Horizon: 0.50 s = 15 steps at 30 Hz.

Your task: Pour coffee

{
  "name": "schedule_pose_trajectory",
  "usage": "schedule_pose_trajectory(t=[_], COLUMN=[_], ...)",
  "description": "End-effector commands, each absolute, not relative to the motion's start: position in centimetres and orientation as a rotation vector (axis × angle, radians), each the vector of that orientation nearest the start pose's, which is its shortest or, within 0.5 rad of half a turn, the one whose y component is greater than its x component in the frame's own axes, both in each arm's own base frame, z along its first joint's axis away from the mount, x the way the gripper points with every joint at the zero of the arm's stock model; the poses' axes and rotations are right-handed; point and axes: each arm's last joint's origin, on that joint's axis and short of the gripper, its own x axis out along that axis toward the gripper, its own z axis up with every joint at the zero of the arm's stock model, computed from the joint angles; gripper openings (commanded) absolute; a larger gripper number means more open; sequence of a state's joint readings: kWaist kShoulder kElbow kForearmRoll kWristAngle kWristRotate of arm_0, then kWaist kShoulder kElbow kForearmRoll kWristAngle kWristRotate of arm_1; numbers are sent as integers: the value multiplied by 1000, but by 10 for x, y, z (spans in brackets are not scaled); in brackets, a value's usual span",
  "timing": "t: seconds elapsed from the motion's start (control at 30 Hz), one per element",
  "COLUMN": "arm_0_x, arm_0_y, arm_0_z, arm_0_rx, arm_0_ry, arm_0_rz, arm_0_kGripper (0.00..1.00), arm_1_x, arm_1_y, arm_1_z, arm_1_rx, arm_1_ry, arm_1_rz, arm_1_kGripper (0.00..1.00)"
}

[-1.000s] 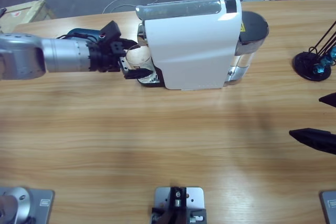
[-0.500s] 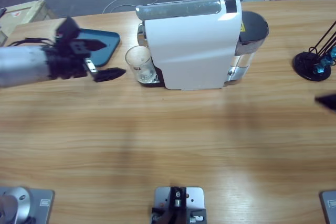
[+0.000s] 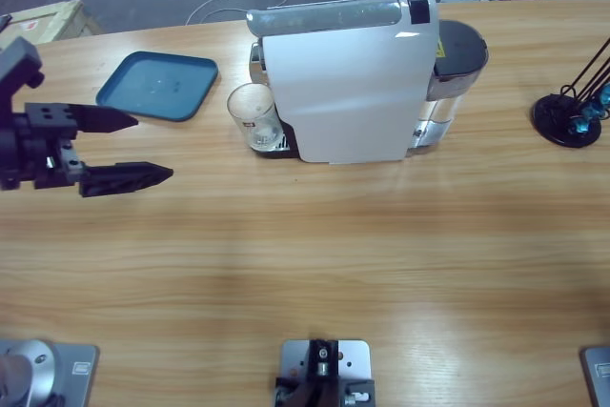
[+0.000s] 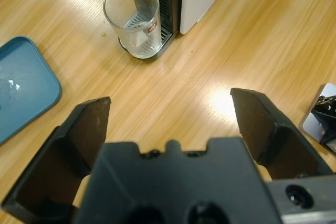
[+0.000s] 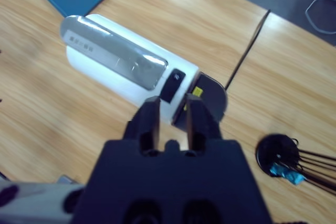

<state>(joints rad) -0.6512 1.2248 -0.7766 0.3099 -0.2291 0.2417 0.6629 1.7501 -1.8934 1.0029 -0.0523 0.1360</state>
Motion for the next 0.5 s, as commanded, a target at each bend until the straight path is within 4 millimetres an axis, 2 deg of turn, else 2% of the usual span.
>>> schedule_pose_trajectory(t=[0.03,0.23,0.5], arm_0_x=[143,147,149], arm_0_y=[-124,-127,-129], arm_0_z=[308,300,297], arm_0_rx=[380,389,391], arm_0_ry=[678,715,726], arm_0_rz=[-917,-917,-917], arm_0_kGripper=[996,996,996], arm_1_x=[330,338,341], arm_1_y=[236,240,240], arm_1_z=[386,373,369], arm_1_rx=[-215,-246,-266], arm_1_ry=[1018,1057,1058], arm_1_rz=[496,466,444], arm_1_kGripper=[0,0,0])
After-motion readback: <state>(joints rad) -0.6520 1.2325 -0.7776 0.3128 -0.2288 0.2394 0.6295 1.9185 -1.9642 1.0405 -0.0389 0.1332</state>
